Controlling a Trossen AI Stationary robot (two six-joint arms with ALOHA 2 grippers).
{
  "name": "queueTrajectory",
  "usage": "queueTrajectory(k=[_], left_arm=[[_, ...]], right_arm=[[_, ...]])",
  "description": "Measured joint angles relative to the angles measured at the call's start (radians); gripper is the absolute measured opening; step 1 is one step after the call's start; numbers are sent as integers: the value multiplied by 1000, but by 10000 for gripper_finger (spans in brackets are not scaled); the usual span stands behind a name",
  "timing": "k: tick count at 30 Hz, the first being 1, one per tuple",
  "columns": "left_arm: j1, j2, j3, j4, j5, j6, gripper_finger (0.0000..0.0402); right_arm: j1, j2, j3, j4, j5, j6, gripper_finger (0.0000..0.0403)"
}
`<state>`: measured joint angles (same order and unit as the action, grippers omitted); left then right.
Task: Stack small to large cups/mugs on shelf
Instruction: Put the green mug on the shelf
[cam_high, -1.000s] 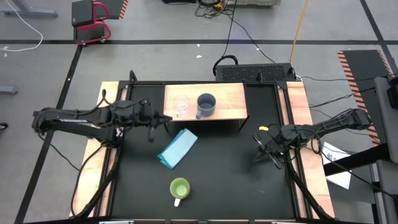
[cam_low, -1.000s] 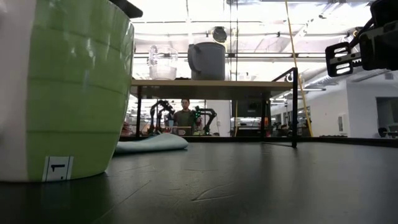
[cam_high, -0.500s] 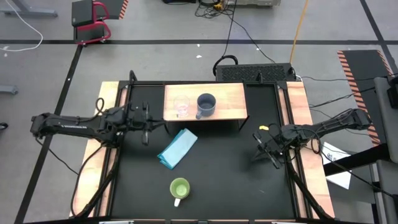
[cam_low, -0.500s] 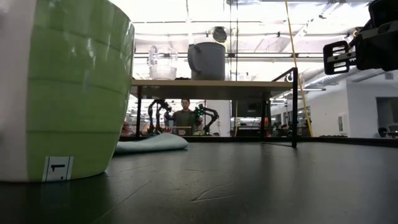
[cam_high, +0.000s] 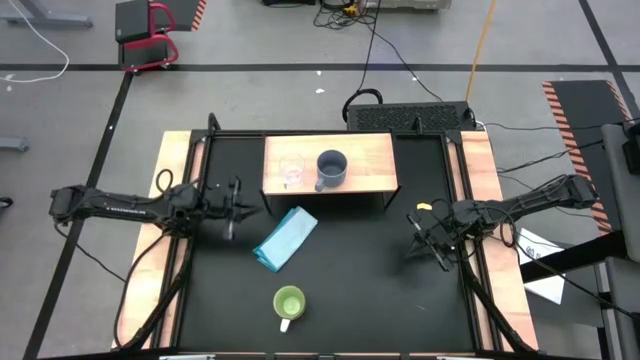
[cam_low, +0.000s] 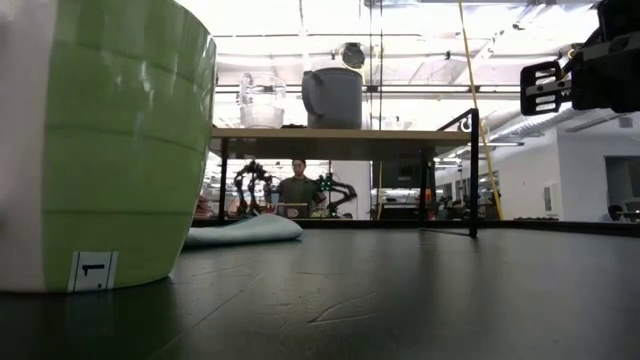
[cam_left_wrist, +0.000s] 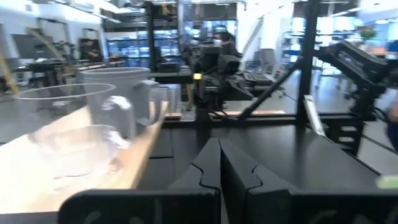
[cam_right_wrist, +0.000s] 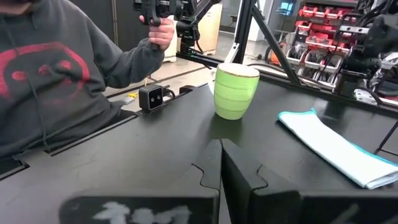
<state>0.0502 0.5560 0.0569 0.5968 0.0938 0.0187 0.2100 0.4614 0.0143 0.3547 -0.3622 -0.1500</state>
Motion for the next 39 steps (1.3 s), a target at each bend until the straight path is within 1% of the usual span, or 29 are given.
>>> queueTrajectory(k=[4,10,15,19,24,27,33,39], left_arm=[[0,0,-7,0,38,33,0],[0,0,-8,-5,46,81,0],[0,0,-8,-37,47,82,0],[0,0,-8,-44,47,71,0],[0,0,-8,-48,48,52,0],[0,0,-8,-48,73,49,0],[-7,0,-8,-60,176,51,0],[-68,0,-8,-65,177,61,0]], right_arm=[[0,0,0,0,0,-16,0],[0,0,0,-1,0,-19,0],[0,1,0,-2,3,-39,0],[0,1,0,-3,49,-39,0],[0,2,0,-4,52,-39,0],[0,2,0,-4,52,-39,0],[0,2,0,-4,52,-39,0],[0,2,0,-4,52,-45,0]])
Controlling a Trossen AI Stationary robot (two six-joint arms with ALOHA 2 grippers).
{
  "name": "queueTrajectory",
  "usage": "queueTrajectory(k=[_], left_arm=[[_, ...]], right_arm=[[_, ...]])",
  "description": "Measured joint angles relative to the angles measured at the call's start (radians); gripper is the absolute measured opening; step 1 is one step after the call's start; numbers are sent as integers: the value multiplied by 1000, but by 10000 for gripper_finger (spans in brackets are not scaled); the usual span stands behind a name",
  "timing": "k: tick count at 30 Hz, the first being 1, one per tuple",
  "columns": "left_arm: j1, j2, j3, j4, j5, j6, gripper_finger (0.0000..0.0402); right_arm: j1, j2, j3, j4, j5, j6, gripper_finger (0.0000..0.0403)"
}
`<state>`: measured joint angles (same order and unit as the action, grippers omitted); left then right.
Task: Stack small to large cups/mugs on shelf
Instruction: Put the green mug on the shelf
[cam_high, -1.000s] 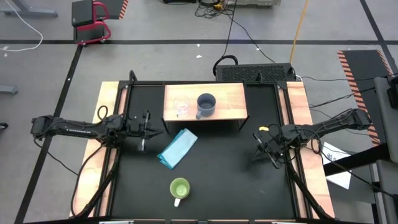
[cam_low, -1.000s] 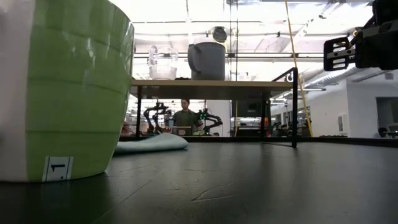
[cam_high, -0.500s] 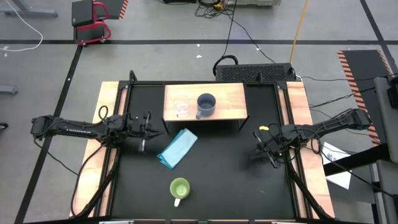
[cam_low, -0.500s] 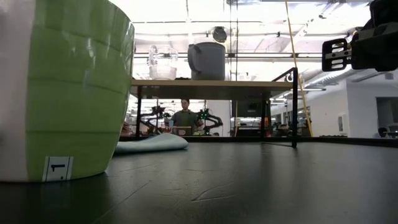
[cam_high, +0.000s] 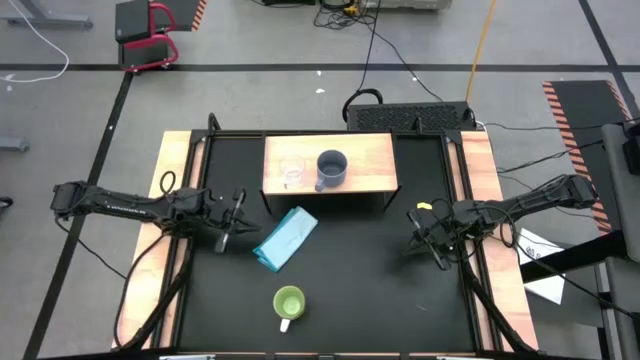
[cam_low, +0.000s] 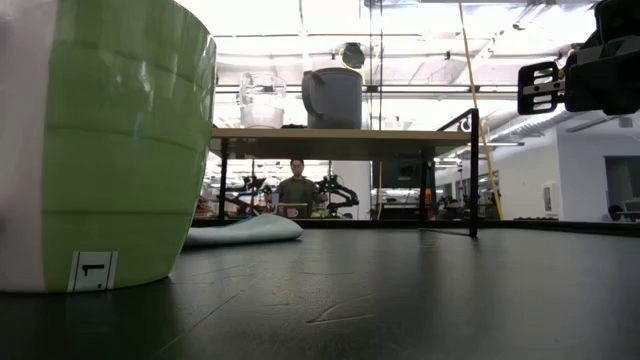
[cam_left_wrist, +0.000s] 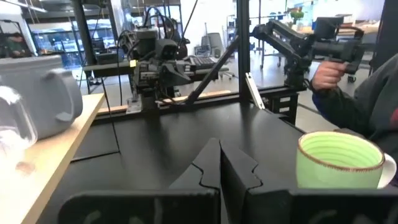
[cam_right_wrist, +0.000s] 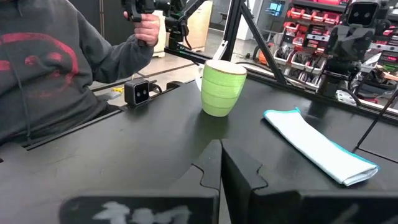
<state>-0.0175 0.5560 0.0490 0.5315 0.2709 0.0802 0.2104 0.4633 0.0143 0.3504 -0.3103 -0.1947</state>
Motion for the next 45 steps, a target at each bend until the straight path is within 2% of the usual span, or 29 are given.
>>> queueTrajectory(k=[4,9,13,21,32,40,45], left_arm=[[-61,1,0,15,-60,-6,0],[-139,30,0,30,-80,26,0],[-184,77,0,51,-174,15,0],[-262,229,0,193,-254,25,0],[-280,391,1,365,-280,-34,0],[-333,508,92,353,-256,-36,0],[-380,619,174,273,-267,-27,0]], right_arm=[[0,0,0,0,0,0,0],[0,0,0,0,0,0,0],[0,0,0,0,0,0,0],[0,0,0,4,0,-1,0],[0,0,0,28,0,7,0],[0,0,0,26,0,7,0],[0,0,0,23,0,7,0]])
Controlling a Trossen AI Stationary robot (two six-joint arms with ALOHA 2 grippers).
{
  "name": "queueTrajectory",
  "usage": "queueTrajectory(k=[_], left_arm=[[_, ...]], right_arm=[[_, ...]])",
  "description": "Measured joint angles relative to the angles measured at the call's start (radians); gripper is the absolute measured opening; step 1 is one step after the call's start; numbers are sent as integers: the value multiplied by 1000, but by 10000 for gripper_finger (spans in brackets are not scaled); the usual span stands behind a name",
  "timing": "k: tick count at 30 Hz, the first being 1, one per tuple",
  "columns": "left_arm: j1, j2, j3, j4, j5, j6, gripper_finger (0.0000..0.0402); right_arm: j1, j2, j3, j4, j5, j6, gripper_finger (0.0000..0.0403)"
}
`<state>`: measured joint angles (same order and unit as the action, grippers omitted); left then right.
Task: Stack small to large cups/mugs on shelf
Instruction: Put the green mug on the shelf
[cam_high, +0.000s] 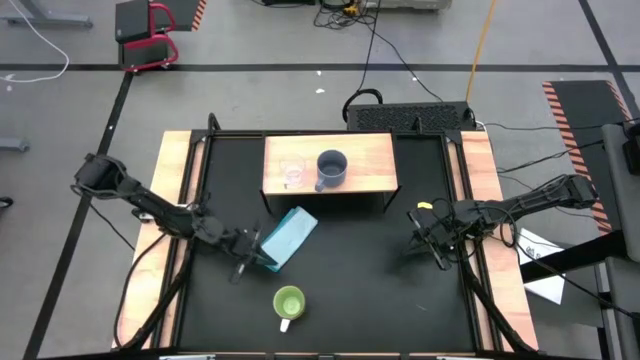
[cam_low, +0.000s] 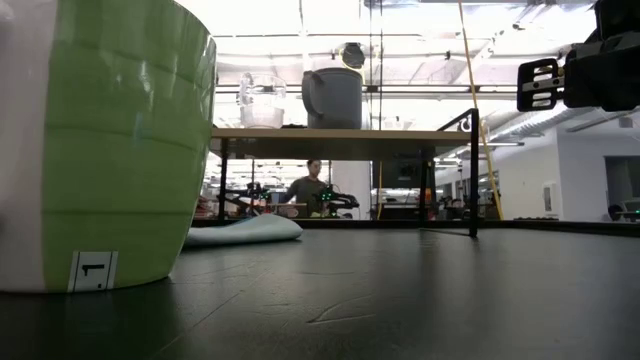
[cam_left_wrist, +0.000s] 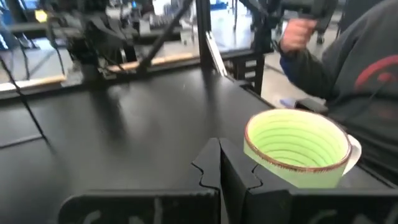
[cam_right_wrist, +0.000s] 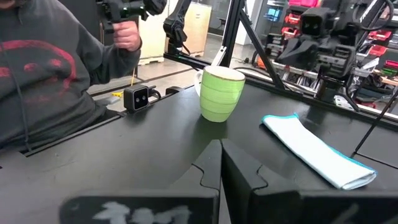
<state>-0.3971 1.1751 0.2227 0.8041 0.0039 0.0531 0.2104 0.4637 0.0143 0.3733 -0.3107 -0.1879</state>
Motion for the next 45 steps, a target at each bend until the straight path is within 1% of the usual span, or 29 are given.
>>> queueTrajectory(k=[4,7,11,19,27,33,35,41,45], left_arm=[[-18,76,77,-58,-5,-37,0],[-30,113,150,-156,-14,-47,0],[-42,116,252,-336,-45,-56,0],[-66,115,415,-628,-49,-138,0],[-133,115,475,-653,-54,-180,0],[-155,115,482,-650,-107,-224,0],[-155,116,482,-645,-109,-241,0],[-170,182,504,-634,-103,-247,0],[-171,219,546,-737,-106,-253,0]], right_arm=[[0,0,0,-4,0,-3,0],[0,0,0,-5,0,-5,0],[0,1,0,-5,0,-8,0],[0,1,0,-5,0,-19,0],[0,1,0,-11,0,-19,0],[0,1,0,-12,0,-19,0],[0,1,0,-12,0,-19,0],[0,2,0,-12,0,-22,0],[0,4,0,-16,0,-25,0]])
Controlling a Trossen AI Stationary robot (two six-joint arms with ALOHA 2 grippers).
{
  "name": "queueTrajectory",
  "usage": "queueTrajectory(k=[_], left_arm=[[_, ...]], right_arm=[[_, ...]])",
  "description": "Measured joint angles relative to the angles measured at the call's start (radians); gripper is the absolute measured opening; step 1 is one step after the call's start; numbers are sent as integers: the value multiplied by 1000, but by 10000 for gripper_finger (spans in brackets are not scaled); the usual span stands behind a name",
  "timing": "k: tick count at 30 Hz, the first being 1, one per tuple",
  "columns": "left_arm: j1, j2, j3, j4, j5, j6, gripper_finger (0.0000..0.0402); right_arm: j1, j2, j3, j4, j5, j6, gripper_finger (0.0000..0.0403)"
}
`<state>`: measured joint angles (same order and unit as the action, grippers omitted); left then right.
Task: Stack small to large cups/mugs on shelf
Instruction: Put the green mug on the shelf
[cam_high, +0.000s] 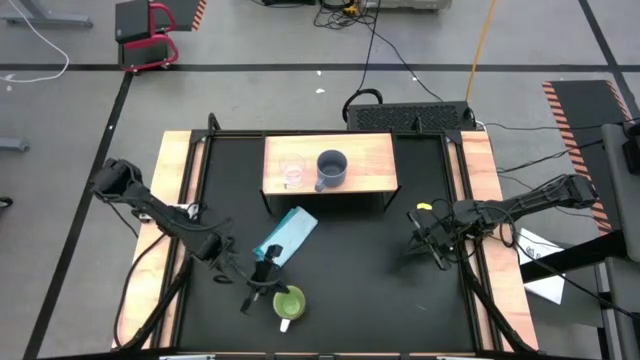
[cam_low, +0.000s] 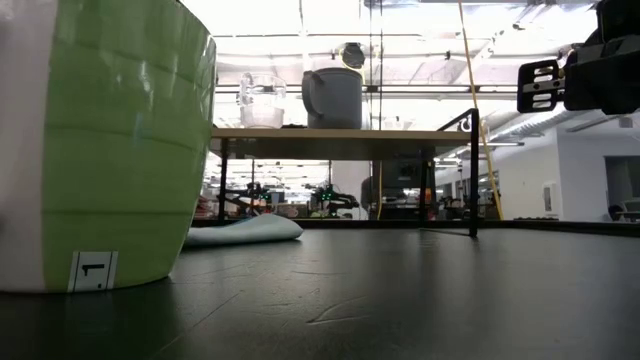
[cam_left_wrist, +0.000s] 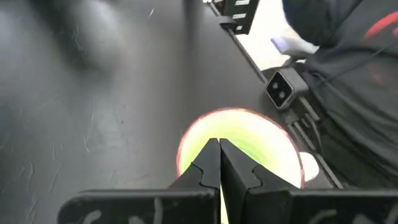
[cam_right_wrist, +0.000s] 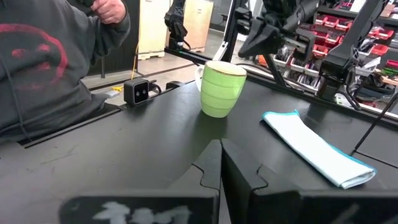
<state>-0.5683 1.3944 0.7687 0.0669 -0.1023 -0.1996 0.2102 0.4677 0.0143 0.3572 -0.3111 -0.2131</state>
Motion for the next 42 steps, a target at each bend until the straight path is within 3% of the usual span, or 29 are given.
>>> queueTrajectory(k=[4,19,23,29,36,42], left_arm=[[-4,14,58,-15,0,2,0],[30,15,240,-346,-1,-66,9],[47,17,250,-394,56,-71,17],[64,41,250,-397,136,-101,76],[70,44,250,-398,140,-110,164],[92,44,250,-387,139,-104,197]], right_arm=[[0,2,0,-3,0,-1,0],[0,11,0,-9,-4,-1,0],[0,11,0,-9,-4,-1,0],[0,11,0,-10,-4,-1,0],[0,14,0,-10,-4,-12,0],[0,14,0,-10,-4,-12,0]])
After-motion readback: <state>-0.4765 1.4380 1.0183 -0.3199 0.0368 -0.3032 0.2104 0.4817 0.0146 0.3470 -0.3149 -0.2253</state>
